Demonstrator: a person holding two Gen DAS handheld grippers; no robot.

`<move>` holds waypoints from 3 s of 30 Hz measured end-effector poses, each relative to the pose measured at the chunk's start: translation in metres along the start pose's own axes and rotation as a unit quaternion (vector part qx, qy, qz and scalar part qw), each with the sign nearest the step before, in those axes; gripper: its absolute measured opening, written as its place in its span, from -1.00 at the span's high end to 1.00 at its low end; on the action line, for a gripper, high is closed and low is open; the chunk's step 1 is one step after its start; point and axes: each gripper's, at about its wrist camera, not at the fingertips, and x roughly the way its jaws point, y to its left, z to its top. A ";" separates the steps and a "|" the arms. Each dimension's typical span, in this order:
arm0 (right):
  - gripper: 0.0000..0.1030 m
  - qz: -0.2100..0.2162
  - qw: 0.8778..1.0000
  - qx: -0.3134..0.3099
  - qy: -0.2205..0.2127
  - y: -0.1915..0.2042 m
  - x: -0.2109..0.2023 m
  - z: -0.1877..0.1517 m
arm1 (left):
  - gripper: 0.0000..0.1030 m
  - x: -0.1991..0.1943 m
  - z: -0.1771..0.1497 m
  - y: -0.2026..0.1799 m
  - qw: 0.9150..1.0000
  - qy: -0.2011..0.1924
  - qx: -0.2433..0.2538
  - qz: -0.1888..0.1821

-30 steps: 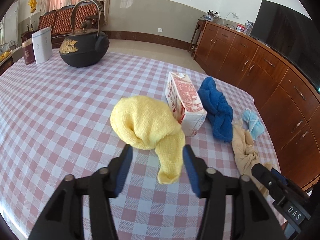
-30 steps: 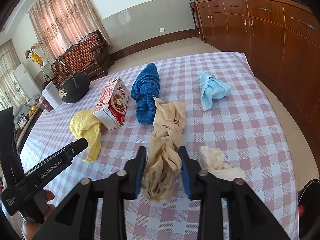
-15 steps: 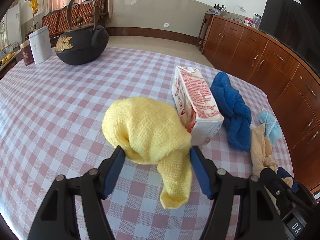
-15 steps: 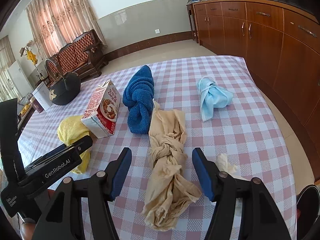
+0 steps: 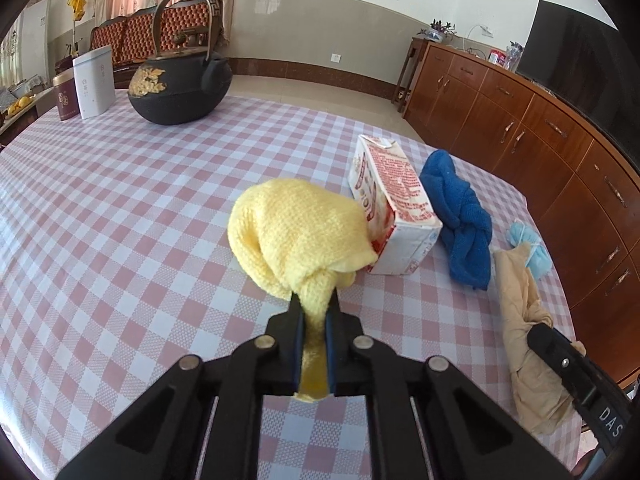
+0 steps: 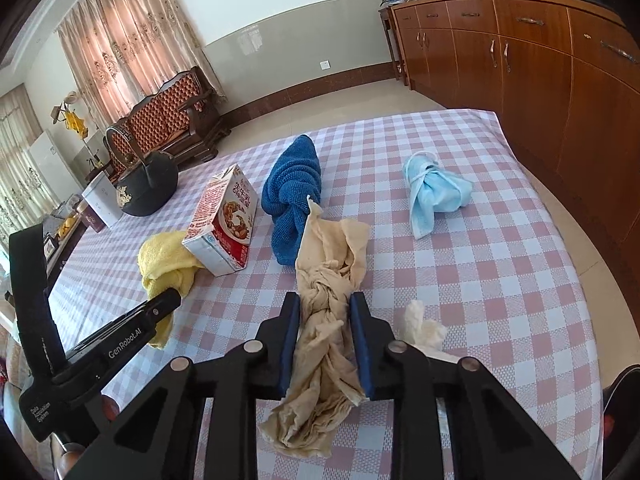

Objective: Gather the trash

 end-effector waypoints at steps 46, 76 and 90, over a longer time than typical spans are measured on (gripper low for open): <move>0.47 0.021 1.000 0.005 -0.009 0.006 -0.061 -0.035 | 0.63 -0.062 -0.030 -0.007 0.998 -0.009 0.015 -0.052; 0.47 -0.153 0.965 0.186 -0.105 -0.223 -0.280 -0.142 | 0.63 -0.112 -0.161 -0.287 0.931 0.112 0.201 -0.283; 0.47 -0.224 0.926 0.293 -0.077 -0.345 -0.309 -0.194 | 0.63 -0.088 -0.247 -0.391 0.898 0.168 0.292 -0.282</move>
